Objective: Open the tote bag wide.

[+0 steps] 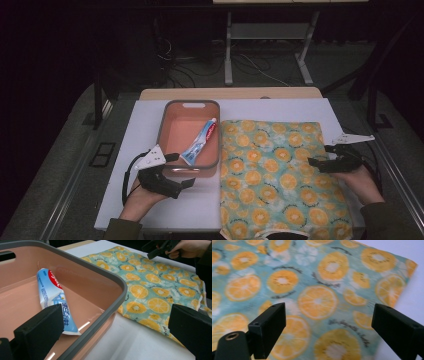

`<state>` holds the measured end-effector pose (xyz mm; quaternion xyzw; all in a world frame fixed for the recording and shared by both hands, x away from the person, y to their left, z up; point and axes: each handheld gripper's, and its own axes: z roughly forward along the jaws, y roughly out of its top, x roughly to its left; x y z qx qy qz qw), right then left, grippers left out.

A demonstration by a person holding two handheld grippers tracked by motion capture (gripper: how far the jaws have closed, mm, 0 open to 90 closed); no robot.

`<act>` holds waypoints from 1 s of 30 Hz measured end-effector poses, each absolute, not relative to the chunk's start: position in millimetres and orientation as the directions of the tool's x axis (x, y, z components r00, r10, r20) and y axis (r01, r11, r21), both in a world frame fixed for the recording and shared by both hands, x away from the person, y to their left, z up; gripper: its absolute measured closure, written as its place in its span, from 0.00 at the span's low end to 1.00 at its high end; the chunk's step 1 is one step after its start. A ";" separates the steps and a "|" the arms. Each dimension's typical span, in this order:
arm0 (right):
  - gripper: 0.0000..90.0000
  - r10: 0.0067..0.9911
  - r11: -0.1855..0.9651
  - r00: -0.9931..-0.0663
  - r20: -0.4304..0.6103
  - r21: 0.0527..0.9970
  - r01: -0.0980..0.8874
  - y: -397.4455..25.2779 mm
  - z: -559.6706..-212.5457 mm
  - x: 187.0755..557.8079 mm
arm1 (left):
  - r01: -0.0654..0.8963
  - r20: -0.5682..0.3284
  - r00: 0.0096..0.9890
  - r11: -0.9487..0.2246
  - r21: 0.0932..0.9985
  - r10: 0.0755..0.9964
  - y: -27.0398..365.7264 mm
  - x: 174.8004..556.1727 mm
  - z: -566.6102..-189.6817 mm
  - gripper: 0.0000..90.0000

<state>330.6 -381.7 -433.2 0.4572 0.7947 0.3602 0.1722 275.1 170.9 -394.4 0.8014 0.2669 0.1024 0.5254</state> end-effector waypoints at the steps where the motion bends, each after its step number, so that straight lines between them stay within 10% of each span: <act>1: 0.13 0.856 0.321 -0.514 0.053 0.726 0.608 -384.5 -434.4 332.2 | 0.320 -0.117 0.837 -0.305 0.897 0.535 170.8 275.2 -394.4 0.00; 13: 0.18 0.884 0.310 -0.466 0.051 0.682 0.663 -398.2 -449.2 346.9 | 0.321 -0.115 0.836 -0.308 0.896 0.536 169.8 275.5 -394.6 0.00; 30: 0.99 0.832 0.409 -0.554 0.029 0.642 0.648 -385.3 -447.5 340.3 | 0.318 -0.115 0.839 -0.308 0.897 0.532 168.0 275.1 -394.1 0.00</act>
